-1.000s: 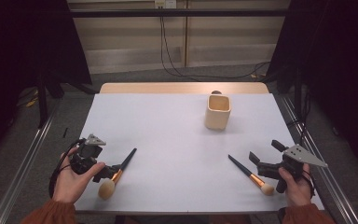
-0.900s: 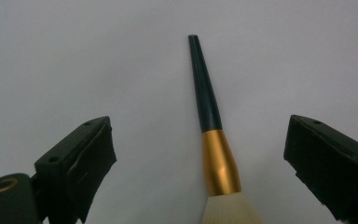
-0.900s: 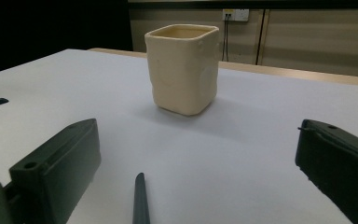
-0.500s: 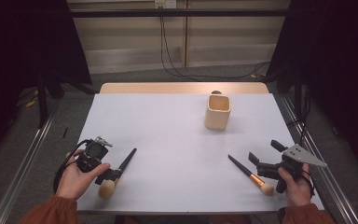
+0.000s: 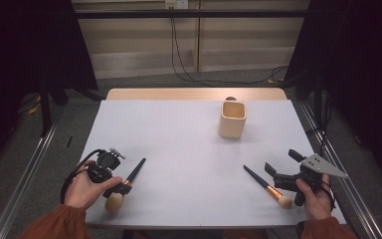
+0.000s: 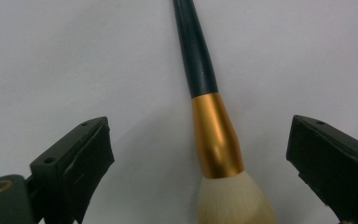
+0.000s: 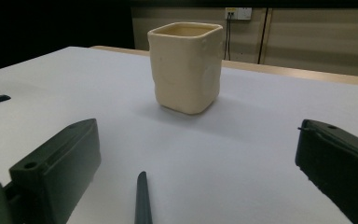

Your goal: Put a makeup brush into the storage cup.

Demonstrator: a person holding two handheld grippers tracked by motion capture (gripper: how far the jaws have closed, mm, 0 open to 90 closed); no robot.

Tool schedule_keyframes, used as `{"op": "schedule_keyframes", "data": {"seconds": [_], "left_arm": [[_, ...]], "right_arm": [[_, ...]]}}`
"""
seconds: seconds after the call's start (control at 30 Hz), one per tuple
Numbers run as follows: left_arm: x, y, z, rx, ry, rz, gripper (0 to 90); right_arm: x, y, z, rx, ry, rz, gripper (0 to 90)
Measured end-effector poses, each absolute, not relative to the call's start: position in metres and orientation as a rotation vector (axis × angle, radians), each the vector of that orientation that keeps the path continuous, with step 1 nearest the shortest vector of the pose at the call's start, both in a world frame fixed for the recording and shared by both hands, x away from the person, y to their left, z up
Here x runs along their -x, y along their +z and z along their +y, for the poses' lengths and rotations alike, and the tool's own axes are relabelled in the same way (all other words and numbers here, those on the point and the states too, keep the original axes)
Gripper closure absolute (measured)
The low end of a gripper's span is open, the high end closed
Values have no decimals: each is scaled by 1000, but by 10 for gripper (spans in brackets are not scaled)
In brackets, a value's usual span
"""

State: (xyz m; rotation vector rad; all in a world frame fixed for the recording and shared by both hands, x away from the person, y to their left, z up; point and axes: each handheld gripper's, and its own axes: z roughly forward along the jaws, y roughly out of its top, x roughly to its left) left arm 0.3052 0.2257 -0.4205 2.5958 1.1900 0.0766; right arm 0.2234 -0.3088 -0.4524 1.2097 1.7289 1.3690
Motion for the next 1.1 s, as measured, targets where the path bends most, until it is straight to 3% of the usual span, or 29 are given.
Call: {"op": "schedule_keyframes", "data": {"seconds": [0.47, 0.8, 0.87, 1.1], "left_arm": [[-313, -433, 215, -2693, 15, 1229, 75], [-313, -439, 214, -2708, -39, 1279, 252], [-314, -441, 213, -2723, -58, 1276, 328], [-313, -441, 210, -2730, -38, 1318, 385]], "right_arm": [[-223, -452, -309, -1211, 1370, 1732, 0], [-223, -453, -308, -1210, 1371, 1734, 0], [-223, -453, -309, -1210, 1369, 1734, 0], [-223, -452, -309, -1210, 1371, 1734, 0]]}}
